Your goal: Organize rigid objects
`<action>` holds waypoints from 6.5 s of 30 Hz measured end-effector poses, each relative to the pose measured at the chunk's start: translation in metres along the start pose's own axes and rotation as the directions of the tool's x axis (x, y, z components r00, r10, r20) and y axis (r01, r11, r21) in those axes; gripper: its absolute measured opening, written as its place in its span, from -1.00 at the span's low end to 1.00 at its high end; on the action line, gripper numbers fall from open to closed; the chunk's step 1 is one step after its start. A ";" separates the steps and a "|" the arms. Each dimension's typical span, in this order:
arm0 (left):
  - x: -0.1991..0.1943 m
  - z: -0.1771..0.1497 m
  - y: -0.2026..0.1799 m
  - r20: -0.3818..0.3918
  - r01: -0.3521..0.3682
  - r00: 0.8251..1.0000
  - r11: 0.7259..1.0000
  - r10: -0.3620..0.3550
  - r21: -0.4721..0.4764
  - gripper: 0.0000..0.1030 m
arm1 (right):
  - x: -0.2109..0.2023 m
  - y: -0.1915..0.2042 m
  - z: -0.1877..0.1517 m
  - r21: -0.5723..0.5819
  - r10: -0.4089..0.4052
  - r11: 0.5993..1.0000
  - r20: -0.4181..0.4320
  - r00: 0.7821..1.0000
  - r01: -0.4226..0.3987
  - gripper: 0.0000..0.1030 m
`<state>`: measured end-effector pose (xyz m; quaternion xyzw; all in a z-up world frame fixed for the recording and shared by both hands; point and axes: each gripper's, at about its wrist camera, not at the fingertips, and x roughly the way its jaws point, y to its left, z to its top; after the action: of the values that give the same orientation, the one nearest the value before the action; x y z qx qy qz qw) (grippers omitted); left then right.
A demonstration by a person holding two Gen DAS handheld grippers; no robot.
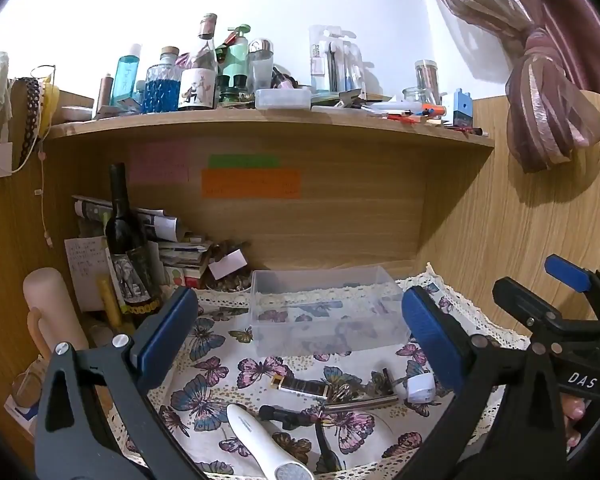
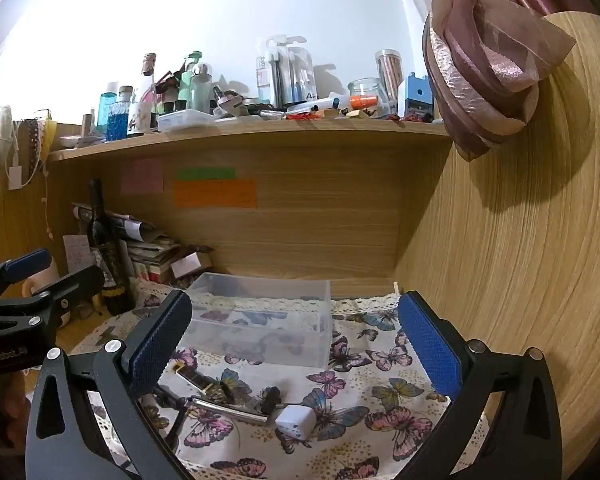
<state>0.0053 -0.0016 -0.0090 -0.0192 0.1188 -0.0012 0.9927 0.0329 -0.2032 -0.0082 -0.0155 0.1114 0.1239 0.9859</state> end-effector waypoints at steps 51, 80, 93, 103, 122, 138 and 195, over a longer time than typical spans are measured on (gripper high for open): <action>0.000 0.000 -0.001 0.001 0.003 1.000 1.000 -0.003 0.001 1.00 | -0.004 0.004 -0.002 -0.009 -0.005 1.000 0.006 1.000 0.005 1.00; 0.050 -0.063 0.004 -0.280 -0.038 0.960 0.999 0.029 -0.026 1.00 | 0.023 -0.003 -0.018 0.043 0.067 0.997 -0.044 0.997 -0.065 1.00; 0.067 -0.126 0.019 -0.440 -0.084 0.896 0.995 0.056 -0.045 0.80 | 0.068 -0.020 -0.061 0.015 0.038 0.999 -0.222 0.974 -0.036 0.99; 0.068 -0.153 0.023 -0.490 -0.068 0.871 0.997 0.038 -0.044 0.43 | 0.109 -0.029 -0.107 0.067 0.033 0.998 -0.449 0.893 -0.003 0.60; 0.063 -0.131 0.048 -0.436 -0.098 0.897 0.995 0.077 -0.028 -0.23 | 0.132 -0.015 -0.123 0.093 0.040 0.996 -0.540 0.841 0.012 -0.13; 0.072 -0.071 0.072 -0.288 -0.148 0.949 0.988 0.129 -0.044 -0.24 | 0.116 -0.020 -0.087 0.111 0.052 0.994 -0.435 0.899 -0.004 -0.14; 0.151 -0.007 0.081 -0.351 0.026 0.935 0.998 -0.042 -0.050 -0.59 | 0.157 -0.009 -0.026 0.078 0.132 0.991 -0.346 0.929 -0.112 -0.13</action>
<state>0.1507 0.0777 -0.0543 -0.0430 0.2940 -0.0191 0.9546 0.1781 -0.1759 -0.0686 -0.0026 0.2891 0.1772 0.9407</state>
